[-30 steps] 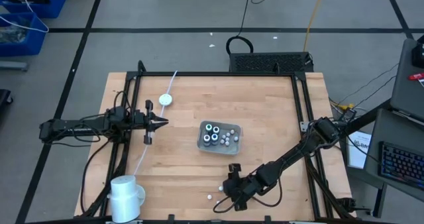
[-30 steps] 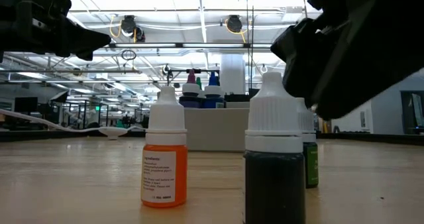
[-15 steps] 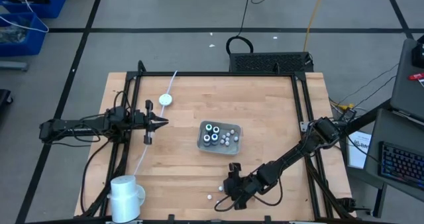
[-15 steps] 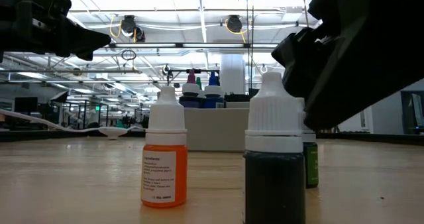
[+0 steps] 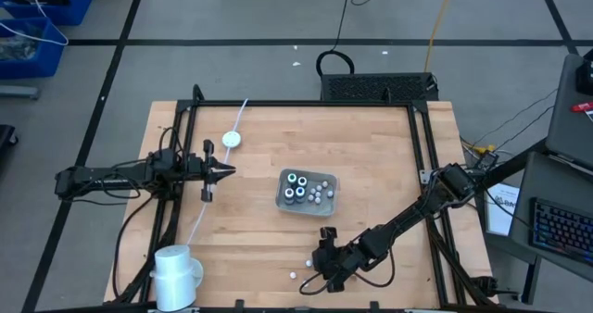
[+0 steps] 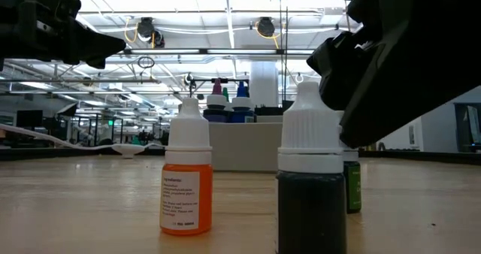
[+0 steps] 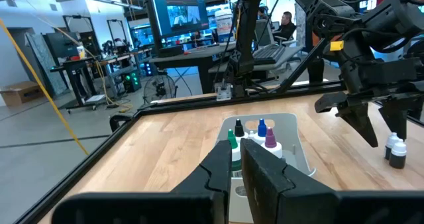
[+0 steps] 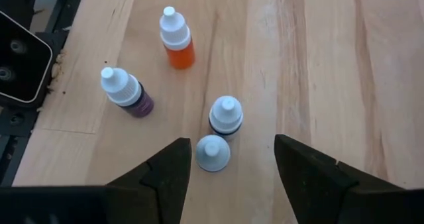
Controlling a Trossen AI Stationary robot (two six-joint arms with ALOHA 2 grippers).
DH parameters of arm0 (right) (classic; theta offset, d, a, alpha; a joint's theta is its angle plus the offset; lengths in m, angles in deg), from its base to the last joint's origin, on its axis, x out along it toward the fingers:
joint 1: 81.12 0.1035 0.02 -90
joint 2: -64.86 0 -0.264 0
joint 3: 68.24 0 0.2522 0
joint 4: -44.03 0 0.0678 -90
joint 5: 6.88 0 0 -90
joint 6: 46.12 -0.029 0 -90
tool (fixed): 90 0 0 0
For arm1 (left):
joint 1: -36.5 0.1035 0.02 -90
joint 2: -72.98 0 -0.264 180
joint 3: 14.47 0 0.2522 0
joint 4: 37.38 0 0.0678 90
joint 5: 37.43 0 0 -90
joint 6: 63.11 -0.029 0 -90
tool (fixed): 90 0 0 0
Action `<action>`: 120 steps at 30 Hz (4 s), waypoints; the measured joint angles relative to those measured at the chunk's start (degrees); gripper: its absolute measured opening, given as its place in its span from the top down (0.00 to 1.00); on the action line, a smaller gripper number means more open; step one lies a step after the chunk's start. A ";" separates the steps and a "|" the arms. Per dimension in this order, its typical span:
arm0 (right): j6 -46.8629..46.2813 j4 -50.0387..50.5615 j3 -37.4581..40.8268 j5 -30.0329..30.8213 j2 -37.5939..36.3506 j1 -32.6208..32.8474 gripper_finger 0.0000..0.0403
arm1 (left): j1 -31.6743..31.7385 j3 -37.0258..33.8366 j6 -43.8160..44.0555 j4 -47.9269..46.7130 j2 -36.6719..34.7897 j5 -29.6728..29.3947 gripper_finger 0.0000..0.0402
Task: Pick & Place food coloring
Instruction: Put the small green food coloring bottle into the gray container
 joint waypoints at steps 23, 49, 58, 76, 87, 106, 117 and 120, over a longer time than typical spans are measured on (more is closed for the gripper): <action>-0.06 -0.01 -0.02 -0.48 0.00 0.37 0.49 | -0.02 0.00 -0.02 -0.01 0.00 0.00 0.90; 0.04 -2.62 -0.11 -0.39 1.40 0.66 0.69 | -0.02 0.02 -0.03 -0.08 0.00 0.02 0.90; 0.44 -3.08 -0.11 -1.54 1.40 0.66 0.82 | 0.00 0.02 -0.02 -0.07 -0.02 0.01 0.90; 7.53 4.86 -0.02 -3.18 -6.30 -1.01 0.88 | -0.02 0.02 -0.26 0.02 0.00 0.02 0.90; 10.53 -0.97 5.72 -3.54 -7.49 -5.61 0.89 | 0.00 0.02 -0.31 0.00 -0.02 -0.09 0.90; 13.91 -2.86 20.32 1.66 -37.48 -6.49 0.88 | 0.02 0.02 -0.24 -0.59 0.00 -0.98 0.90; 17.63 -13.19 42.26 6.28 -71.57 -6.67 0.88 | 0.00 0.02 -0.26 -1.00 -0.01 -1.55 0.90; 17.61 -13.36 47.09 7.30 -80.00 -6.78 0.88 | 0.02 0.02 -0.26 -0.99 -0.01 -1.60 0.90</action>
